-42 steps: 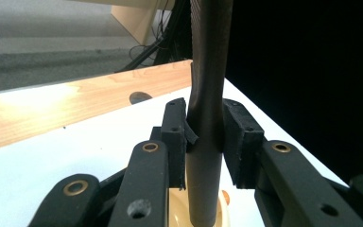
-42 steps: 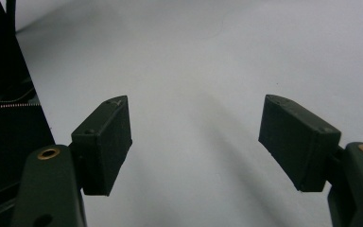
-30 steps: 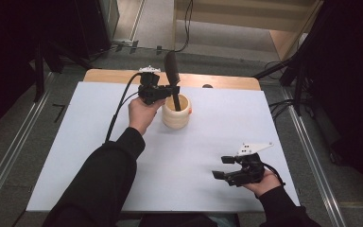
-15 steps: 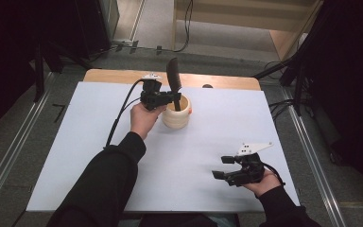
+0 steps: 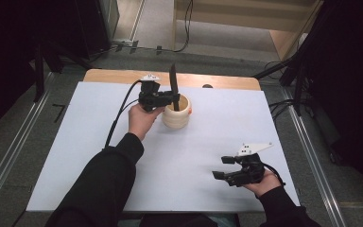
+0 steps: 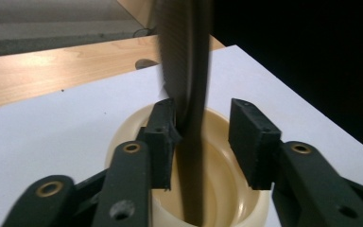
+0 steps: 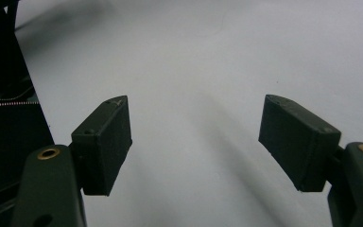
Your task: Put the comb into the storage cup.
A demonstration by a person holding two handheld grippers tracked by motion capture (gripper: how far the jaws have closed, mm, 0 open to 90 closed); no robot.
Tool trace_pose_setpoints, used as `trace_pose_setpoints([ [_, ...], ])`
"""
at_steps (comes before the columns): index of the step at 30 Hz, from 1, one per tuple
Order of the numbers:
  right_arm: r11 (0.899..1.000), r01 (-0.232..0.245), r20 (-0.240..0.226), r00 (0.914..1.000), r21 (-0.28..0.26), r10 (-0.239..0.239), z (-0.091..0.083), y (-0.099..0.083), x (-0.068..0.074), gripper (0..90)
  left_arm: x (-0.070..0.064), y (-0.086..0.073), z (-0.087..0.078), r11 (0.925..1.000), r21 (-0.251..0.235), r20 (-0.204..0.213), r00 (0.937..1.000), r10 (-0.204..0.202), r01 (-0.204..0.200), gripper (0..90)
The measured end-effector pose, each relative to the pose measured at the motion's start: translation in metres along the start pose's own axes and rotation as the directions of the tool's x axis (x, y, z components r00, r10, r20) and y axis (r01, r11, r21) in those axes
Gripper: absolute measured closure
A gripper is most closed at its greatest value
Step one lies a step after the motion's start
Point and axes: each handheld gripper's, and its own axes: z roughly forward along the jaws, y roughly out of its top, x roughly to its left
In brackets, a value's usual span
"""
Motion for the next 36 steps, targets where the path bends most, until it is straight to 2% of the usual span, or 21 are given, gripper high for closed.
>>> trace_pose_setpoints([
  [2, 1.000, -0.001, -0.001, 1.0000, 0.001, 0.001, 0.000, 0.000, 0.000, 24.1, 0.001, 0.002, -0.004, 1.0000, -0.004, -0.001, 1.0000, -0.001, 0.001, 55.9],
  [5, 1.000, 0.001, 0.000, 1.0000, -0.005, -0.001, -0.001, -0.001, 0.000, 24.0, 0.004, 0.005, -0.012, 0.9997, -0.005, 0.000, 0.9997, -0.023, 0.023, 46.5],
  [9, 1.000, -0.002, 0.003, 1.0000, -0.006, 0.002, -0.001, -0.001, 0.000, 24.1, 0.008, 0.008, -0.023, 0.9986, -0.018, -0.004, 0.9988, -0.050, 0.050, 40.6],
  [16, 1.000, 0.001, 0.007, 1.0000, -0.004, -0.001, -0.001, -0.001, 0.000, 24.0, 0.016, 0.004, -0.039, 0.9961, -0.008, 0.002, 0.9961, -0.088, 0.088, 38.2],
  [21, 1.000, -0.006, 0.013, 0.9999, 0.001, 0.006, 0.000, -0.001, 0.000, 23.7, 0.020, -0.001, -0.050, 0.9941, -0.015, 0.024, 0.9940, -0.107, 0.107, 38.2],
  [34, 1.000, -0.015, 0.019, 0.9997, 0.010, 0.014, 0.001, -0.001, -0.002, 23.3, 0.023, -0.017, -0.069, 0.9931, 0.032, 0.056, 0.9918, -0.115, 0.113, 35.3],
  [36, 1.000, -0.015, 0.020, 0.9997, 0.009, 0.015, 0.001, -0.001, -0.002, 23.3, 0.022, -0.020, -0.070, 0.9931, 0.053, 0.058, 0.9926, -0.107, 0.104, 35.2],
])
